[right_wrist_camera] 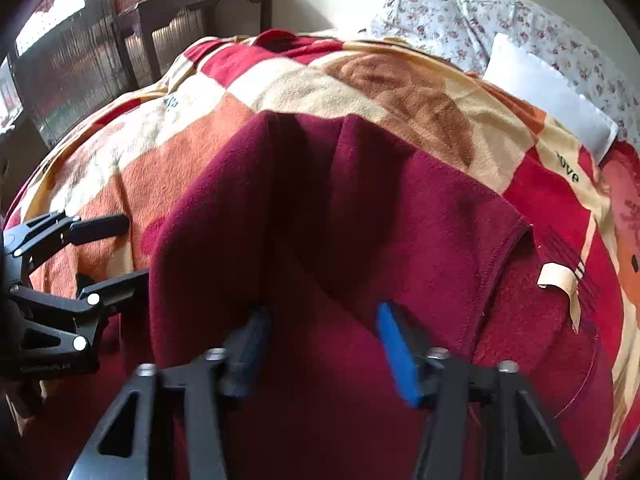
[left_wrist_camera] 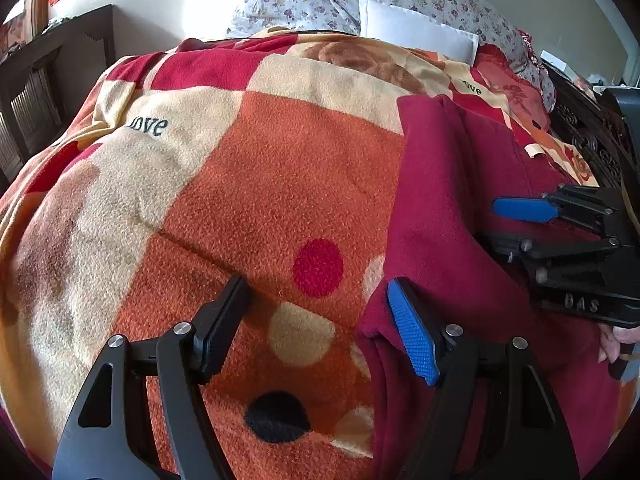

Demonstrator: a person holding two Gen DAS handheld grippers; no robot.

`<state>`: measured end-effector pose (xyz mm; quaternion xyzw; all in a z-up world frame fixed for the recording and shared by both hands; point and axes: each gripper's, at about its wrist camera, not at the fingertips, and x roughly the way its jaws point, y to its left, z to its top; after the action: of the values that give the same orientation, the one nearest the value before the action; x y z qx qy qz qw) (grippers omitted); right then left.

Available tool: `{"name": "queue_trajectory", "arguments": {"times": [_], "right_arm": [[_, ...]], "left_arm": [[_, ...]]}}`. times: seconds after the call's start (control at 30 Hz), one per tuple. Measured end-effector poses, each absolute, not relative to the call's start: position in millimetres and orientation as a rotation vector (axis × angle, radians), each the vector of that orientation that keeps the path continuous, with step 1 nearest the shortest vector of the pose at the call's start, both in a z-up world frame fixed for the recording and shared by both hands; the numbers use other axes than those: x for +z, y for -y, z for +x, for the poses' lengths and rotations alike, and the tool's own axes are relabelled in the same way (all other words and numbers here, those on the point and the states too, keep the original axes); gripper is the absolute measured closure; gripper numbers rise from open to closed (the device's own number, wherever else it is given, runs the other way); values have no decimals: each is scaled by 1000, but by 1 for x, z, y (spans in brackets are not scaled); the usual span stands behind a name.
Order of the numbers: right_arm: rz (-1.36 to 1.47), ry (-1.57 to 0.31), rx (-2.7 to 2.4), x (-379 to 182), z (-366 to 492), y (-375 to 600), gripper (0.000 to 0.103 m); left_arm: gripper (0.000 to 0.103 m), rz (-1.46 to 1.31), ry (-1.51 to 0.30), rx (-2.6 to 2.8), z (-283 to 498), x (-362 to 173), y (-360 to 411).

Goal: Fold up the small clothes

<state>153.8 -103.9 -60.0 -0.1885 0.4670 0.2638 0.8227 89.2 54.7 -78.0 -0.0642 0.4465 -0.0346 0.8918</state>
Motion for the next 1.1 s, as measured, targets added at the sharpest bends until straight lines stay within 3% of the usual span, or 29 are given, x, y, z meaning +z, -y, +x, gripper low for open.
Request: {"name": "queue_trajectory", "arguments": {"times": [0.03, 0.1, 0.13, 0.3, 0.63, 0.9, 1.1], "right_arm": [[-398, -996, 555, -59, 154, 105, 83], [-401, -985, 545, -55, 151, 107, 97], [-405, -978, 539, -53, 149, 107, 98], [-369, -892, 456, -32, 148, 118, 99], [-141, -973, 403, -46, 165, 136, 98], [-70, -976, 346, -20, 133, 169, 98], [-19, -990, 290, -22, 101, 206, 97]], "left_arm": [[30, -134, -928, -71, 89, -78, -54], [30, -133, -928, -71, 89, -78, -54], [30, -130, -929, -70, 89, -78, -54], [30, -133, -931, -54, 91, -74, -57], [30, -122, -874, -10, 87, -39, -61], [30, -149, -842, -72, 95, -13, -37], [30, -107, -872, -111, 100, -23, -8]]}}
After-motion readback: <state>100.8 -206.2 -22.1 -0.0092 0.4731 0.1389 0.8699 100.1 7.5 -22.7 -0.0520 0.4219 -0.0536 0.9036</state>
